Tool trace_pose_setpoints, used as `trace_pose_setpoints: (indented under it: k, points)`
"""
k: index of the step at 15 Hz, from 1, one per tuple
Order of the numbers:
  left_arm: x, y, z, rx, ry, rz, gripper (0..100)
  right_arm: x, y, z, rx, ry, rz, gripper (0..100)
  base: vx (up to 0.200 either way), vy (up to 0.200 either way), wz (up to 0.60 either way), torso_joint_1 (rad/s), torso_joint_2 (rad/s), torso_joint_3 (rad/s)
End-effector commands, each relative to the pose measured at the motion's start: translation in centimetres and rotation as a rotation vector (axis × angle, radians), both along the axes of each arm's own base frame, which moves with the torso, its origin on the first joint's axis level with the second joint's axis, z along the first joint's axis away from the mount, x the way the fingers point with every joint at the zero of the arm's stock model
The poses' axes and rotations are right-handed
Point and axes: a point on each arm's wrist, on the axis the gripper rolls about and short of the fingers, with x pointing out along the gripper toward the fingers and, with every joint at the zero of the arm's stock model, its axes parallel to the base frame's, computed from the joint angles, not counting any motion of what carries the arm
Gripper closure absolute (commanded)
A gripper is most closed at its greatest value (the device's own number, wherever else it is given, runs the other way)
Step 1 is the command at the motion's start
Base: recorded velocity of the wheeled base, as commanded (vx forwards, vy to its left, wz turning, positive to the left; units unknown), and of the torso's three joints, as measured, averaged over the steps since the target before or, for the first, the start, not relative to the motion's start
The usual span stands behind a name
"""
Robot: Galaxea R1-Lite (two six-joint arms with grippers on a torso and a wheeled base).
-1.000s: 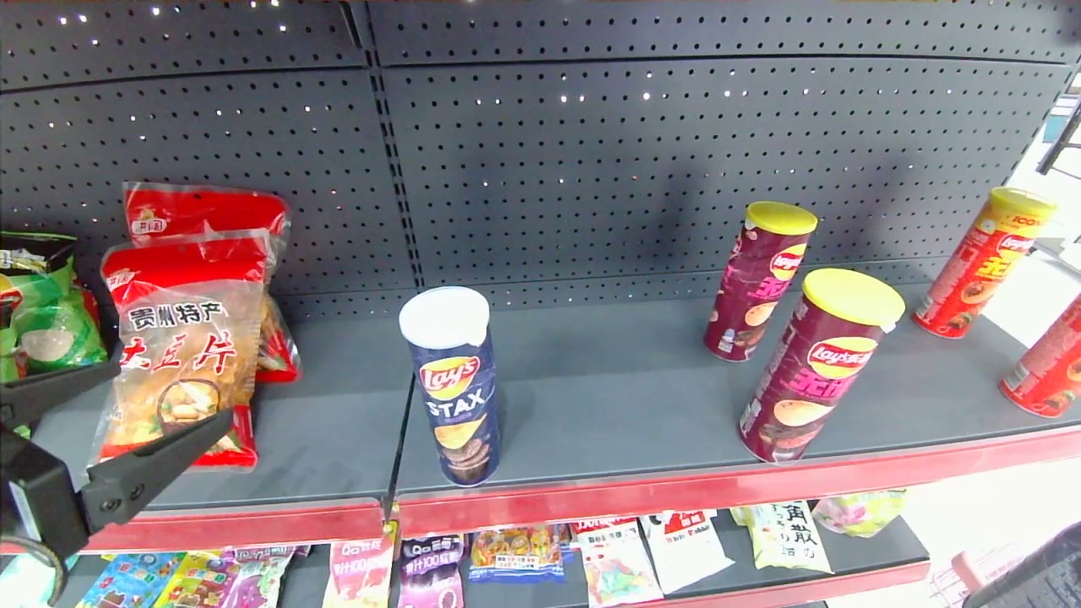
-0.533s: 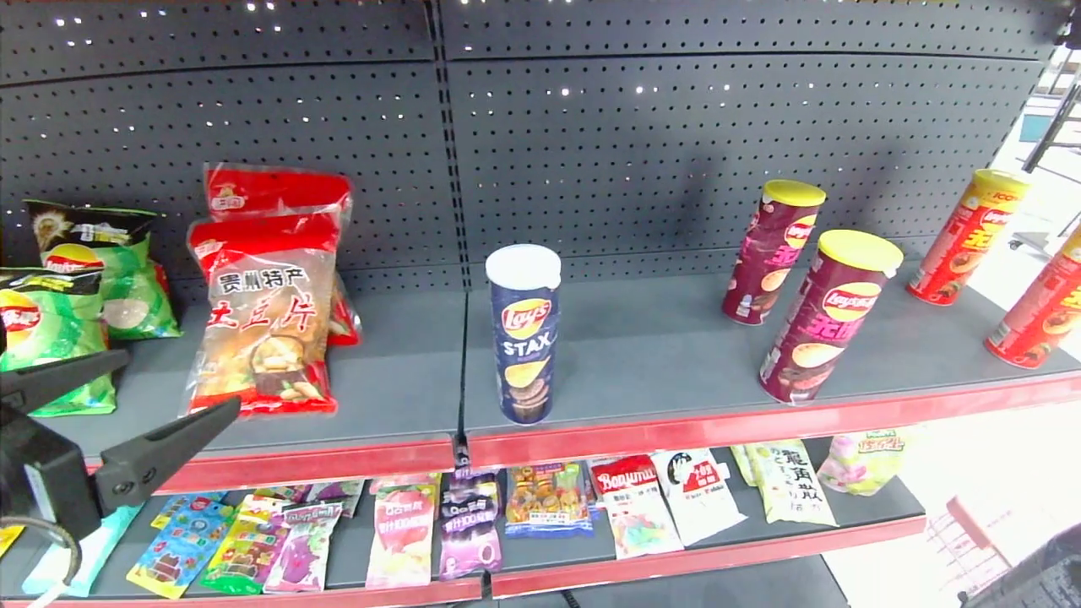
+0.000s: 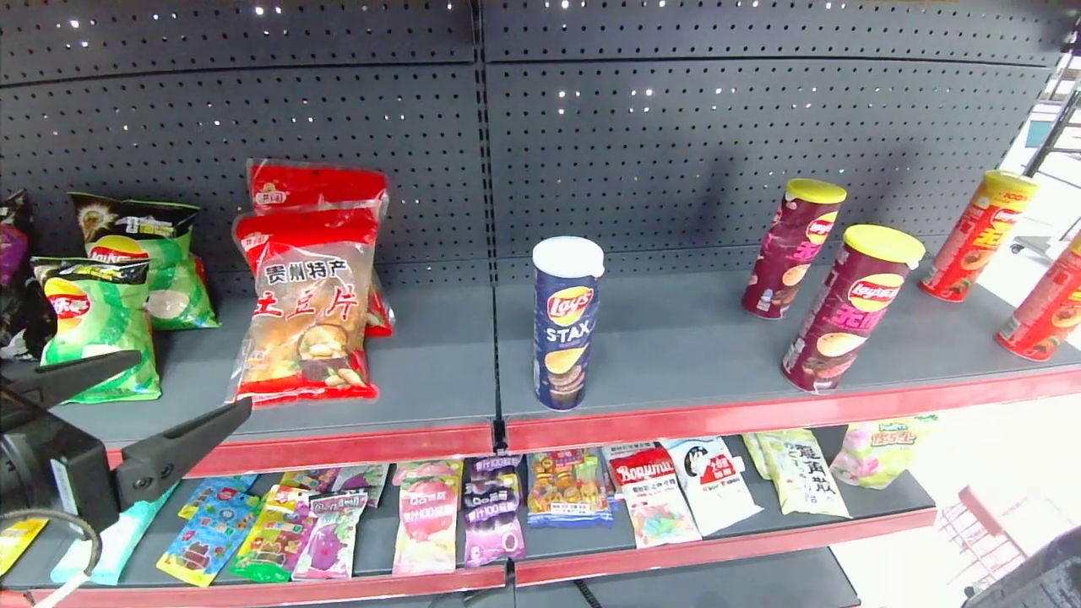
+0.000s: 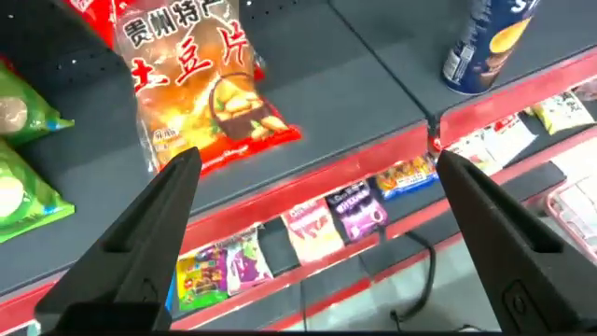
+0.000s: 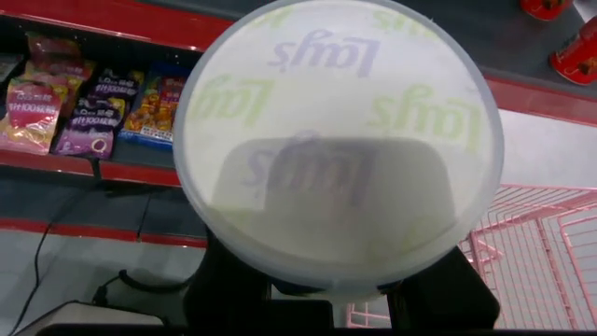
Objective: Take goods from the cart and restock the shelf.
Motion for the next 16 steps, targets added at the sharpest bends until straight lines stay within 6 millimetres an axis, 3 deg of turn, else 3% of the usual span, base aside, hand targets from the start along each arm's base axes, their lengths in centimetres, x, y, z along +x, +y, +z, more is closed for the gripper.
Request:
trace_pose_setpoints:
  k: [1, 3, 6, 8, 12, 16]
  points:
    - [0.1, 0.0, 0.0, 0.001, 0.005, 0.0, 0, 0.0, 0.0, 0.0, -0.001, 0.001, 0.001, 100, 0.2, 0.0, 0.0, -0.012, 0.0, 0.002]
    - [0.1, -0.1, -0.1, 0.001, 0.008, -0.002, 0, 0.0, 0.0, 0.0, -0.005, 0.001, -0.001, 100, 0.2, 0.0, 0.0, 0.012, 0.0, 0.002]
    - [-0.3, 0.1, -0.4, 0.002, 0.008, 0.001, 0, 0.2, 0.1, 0.4, 0.001, -0.004, 0.021, 100, 0.0, 0.0, 0.0, 0.0, 0.0, 0.0]
    - [-0.8, 0.2, -0.6, -0.001, 0.004, 0.002, 0, 0.8, 0.5, 2.2, 0.035, -0.016, 0.146, 100, 0.0, 0.0, 0.0, 0.0, 0.0, 0.0]
    - [-3.2, 0.8, -1.6, -0.03, -0.025, -0.02, 0, 4.8, 2.0, 6.8, 0.036, 0.018, 0.378, 100, 0.0, 0.0, 0.0, 0.0, 0.0, 0.0]
    - [-6.5, 1.4, -2.0, -0.221, -0.034, -0.075, 0, 9.2, 4.9, 8.5, 0.044, 0.097, 0.529, 100, 0.0, 0.0, 0.0, 0.0, 0.0, 0.0]
